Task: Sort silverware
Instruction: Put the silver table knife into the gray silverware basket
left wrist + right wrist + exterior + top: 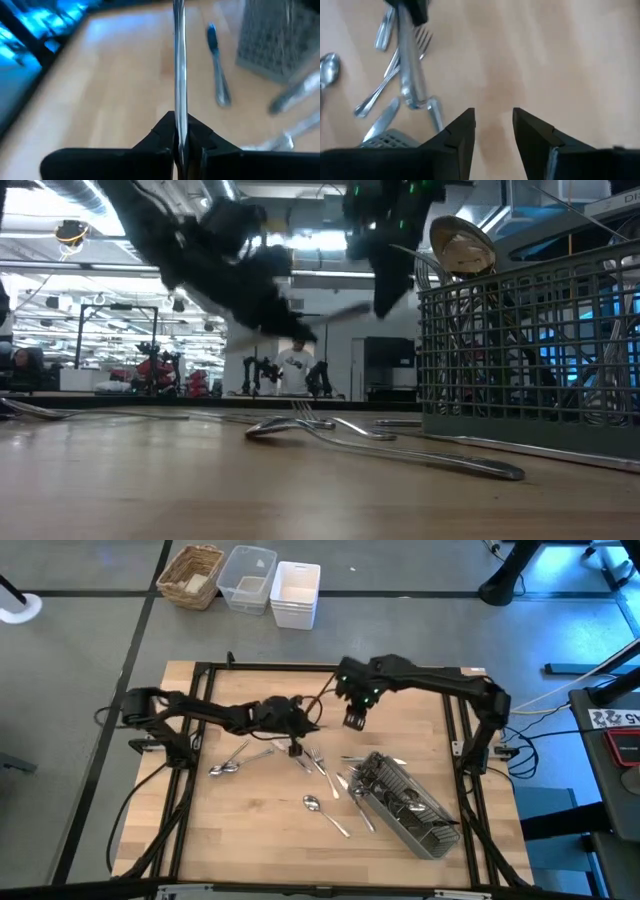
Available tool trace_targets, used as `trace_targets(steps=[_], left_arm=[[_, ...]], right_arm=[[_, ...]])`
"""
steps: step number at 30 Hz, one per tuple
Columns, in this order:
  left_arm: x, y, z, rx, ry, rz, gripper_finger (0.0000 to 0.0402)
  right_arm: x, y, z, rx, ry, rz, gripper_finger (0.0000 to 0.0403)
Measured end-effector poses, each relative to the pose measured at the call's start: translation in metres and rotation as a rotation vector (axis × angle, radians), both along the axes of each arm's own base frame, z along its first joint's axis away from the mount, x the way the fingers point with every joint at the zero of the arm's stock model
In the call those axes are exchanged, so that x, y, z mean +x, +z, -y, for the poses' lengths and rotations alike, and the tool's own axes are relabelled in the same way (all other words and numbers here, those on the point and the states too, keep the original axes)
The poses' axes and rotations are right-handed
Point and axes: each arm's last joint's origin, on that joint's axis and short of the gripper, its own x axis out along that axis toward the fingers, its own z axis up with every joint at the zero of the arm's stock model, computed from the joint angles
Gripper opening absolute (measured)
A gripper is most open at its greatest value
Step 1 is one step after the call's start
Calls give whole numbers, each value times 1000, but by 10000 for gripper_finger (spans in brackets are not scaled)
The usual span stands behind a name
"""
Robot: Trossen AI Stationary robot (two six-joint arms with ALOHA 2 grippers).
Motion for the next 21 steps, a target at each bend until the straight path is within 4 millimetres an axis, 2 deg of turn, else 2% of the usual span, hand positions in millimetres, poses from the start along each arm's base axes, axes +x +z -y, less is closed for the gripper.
trace_targets(steps=[4, 9, 16, 21], left_arm=[[-3, 38, 7, 73, 13, 28, 6], [9, 99, 29, 264, -25, 132, 4], [36, 163, 70, 644, -82, 224, 7], [72, 183, 102, 921, -156, 273, 5]], right_arm=[[-20, 55, -3, -139, -25, 83, 134], [-60, 115, -13, -285, -95, 225, 134], [-135, 173, -37, -330, -223, 464, 134], [-180, 197, -52, -283, -331, 630, 134]])
